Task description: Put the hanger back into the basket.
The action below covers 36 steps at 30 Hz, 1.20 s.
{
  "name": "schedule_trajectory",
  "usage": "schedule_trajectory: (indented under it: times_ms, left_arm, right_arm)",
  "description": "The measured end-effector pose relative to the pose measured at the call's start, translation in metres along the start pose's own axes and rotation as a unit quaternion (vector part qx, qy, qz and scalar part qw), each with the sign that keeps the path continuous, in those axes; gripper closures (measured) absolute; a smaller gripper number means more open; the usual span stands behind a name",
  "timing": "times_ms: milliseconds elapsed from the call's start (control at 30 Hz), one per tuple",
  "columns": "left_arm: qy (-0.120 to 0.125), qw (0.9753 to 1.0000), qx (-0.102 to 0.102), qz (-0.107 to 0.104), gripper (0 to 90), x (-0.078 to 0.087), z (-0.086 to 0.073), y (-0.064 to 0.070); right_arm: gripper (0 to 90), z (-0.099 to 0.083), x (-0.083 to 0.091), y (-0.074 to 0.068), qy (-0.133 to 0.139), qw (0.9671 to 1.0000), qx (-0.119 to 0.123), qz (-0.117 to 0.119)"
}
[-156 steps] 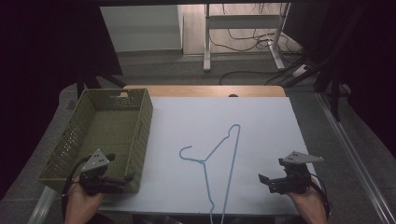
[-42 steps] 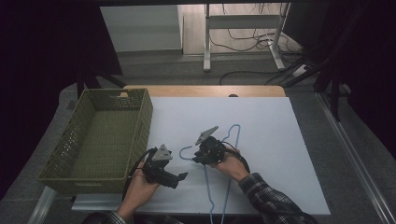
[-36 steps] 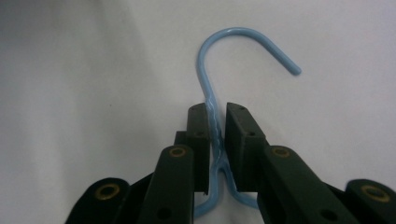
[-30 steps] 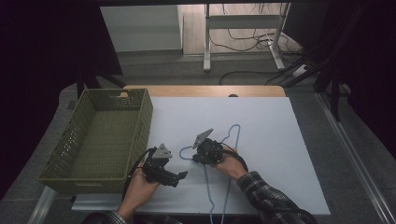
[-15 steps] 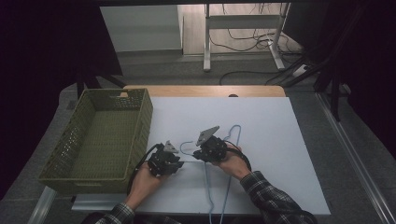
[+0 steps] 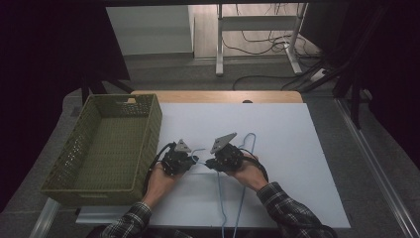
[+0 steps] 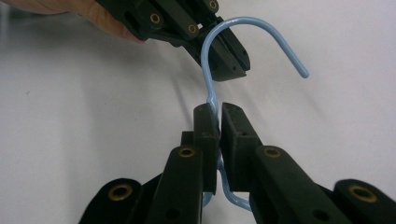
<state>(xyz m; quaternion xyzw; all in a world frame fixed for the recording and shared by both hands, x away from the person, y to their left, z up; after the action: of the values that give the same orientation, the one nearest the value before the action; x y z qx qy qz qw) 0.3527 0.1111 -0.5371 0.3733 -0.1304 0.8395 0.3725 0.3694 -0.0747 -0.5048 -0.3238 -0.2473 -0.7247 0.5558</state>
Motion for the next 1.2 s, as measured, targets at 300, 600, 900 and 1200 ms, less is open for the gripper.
schedule_trajectory:
  times_ms: [300,600,900,1200]
  left_arm:
    - [0.009,0.9999,0.001,-0.008,82.9,0.002,0.002,0.001]
    - [0.014,0.9998,-0.004,-0.012,81.1,0.005,0.005,0.004]
    - [0.018,0.9997,-0.006,-0.014,79.7,0.006,0.006,0.005]
    - [0.027,0.9994,-0.005,-0.021,78.8,0.008,0.009,0.01]
  right_arm:
    - [61.7,-0.003,0.036,-0.008,0.007,0.9969,-0.062,-0.048]
    - [42.6,-0.031,0.042,-0.031,-0.008,0.987,-0.153,-0.05]
    - [38.6,-0.037,0.014,-0.034,-0.038,0.9857,-0.157,-0.048]
    - [59.0,-0.035,0.012,-0.033,-0.037,0.9819,-0.181,-0.039]
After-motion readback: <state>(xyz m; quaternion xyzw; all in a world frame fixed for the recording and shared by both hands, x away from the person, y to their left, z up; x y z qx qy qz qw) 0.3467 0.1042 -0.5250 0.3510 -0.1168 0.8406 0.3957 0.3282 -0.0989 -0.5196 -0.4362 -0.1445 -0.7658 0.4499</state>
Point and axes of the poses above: each handheld gripper's, and its own axes: x roughly backward along the jaws, z roughly out of its top, y roughly to its right, the point moved 2 cm from there along -x, roughly forward along the jaws, and after that the axes turned 1 degree about y, right-handed, at the moved point
